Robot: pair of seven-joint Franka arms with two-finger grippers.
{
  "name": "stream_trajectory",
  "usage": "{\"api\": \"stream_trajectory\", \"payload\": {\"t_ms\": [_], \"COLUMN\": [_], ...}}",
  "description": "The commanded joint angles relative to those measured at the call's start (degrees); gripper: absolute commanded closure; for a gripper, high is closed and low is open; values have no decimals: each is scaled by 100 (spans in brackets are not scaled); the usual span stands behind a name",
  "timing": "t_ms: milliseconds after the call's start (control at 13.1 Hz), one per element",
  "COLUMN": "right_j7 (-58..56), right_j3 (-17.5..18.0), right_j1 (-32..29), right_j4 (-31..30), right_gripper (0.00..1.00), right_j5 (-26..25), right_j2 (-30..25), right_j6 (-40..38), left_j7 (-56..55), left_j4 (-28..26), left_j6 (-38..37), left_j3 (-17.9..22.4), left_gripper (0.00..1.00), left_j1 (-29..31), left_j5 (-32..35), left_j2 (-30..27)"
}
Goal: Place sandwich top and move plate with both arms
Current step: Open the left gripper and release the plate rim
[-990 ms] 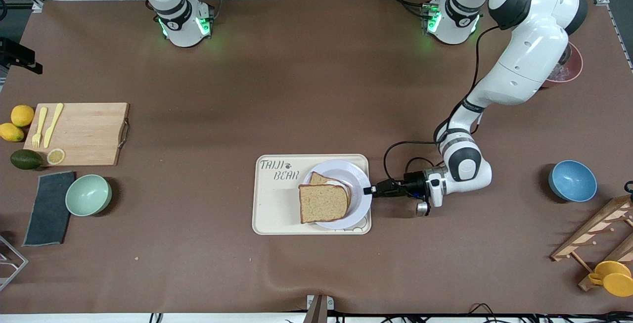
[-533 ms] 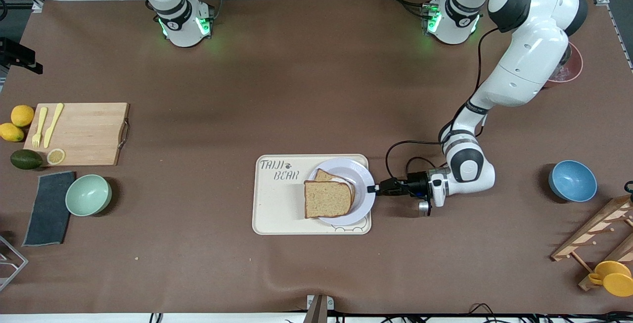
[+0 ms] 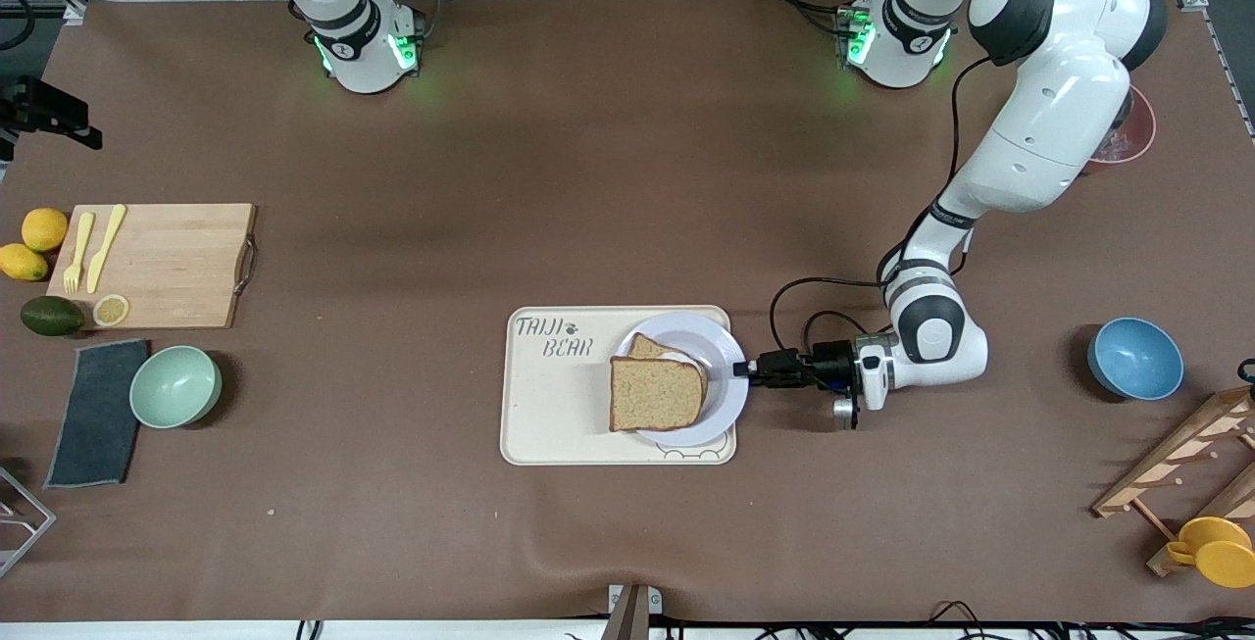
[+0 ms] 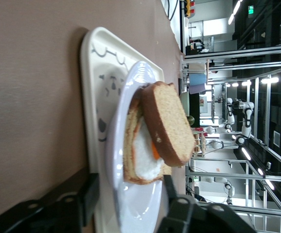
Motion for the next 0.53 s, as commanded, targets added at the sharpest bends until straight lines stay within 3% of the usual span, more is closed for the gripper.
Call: {"api": "stream_trajectory", "payload": {"t_ms": [0,152,305,457], "right_j7": [3,-6,-6,3], "right_j3": [-109,-117,-109,-100], "right_j1": [155,173,190,356], "right_j4": [-6,3,29,12], "right_gripper": [0,0,0,0], "right_j5": [11,2,19,2], "right_j2": [-87,-96,-79,-52], "right_j6": [5,22,109,128], "left_j7": [-17,-60,-278,-657], "left_j4": [-6,11,73,160], "left_j6": [61,-69,-421,-545], "left_j3": [88,88,80,80], "left_gripper": [37,40,50,50], "left_j1": [36,167,440,502], "left_j5": [268,732,1268,1638], "left_j2": [67,14,-3,-152]}}
